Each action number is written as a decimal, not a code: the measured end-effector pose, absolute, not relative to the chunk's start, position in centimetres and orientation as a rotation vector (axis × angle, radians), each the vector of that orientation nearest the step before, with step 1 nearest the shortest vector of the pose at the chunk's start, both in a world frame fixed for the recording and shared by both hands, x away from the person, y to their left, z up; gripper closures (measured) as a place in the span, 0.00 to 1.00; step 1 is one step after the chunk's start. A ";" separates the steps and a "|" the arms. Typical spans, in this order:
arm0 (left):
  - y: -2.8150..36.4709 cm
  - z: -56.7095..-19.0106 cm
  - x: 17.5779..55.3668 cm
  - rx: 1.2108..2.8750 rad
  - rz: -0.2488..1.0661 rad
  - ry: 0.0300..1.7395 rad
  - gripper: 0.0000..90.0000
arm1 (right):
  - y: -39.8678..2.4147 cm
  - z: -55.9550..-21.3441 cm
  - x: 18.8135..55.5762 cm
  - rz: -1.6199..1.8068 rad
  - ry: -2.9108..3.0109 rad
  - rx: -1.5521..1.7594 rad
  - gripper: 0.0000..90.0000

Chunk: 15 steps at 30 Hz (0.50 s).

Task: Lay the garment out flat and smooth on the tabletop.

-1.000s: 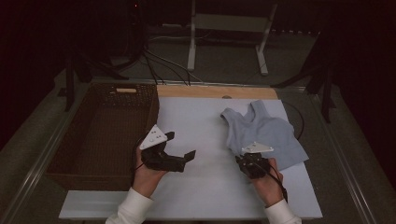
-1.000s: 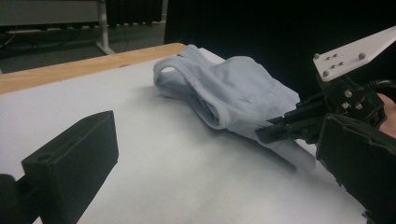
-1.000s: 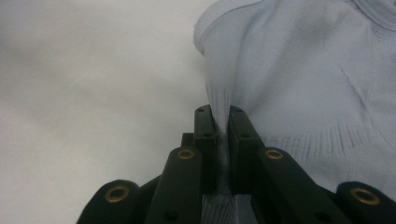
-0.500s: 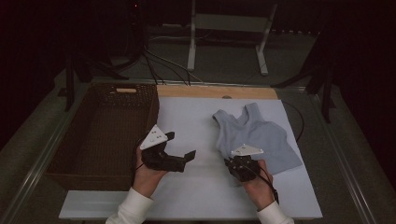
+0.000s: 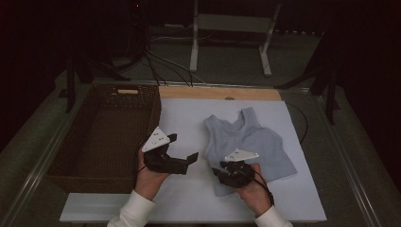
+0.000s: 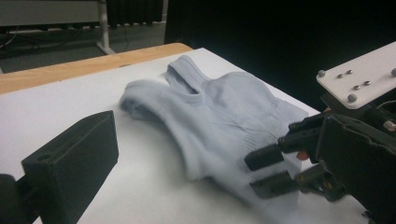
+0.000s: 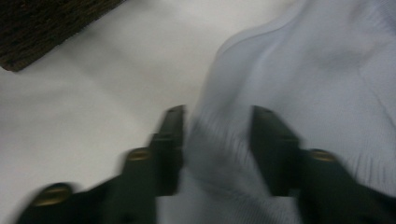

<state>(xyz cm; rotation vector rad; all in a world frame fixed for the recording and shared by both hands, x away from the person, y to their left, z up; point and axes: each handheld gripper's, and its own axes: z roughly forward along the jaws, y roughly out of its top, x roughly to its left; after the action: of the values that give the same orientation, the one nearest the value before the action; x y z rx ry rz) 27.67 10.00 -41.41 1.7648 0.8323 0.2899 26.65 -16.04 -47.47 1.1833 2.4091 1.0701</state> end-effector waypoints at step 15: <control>9.5 -41.6 27.5 1.759 0.304 0.823 0.00 | -20.8 -46.0 28.3 1.095 2.206 1.275 0.21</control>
<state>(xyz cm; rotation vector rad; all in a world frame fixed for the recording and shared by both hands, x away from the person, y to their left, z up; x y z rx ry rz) 27.53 9.53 -41.60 1.7594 0.8234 0.3042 28.26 -20.79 -45.97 1.2748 2.2058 1.0946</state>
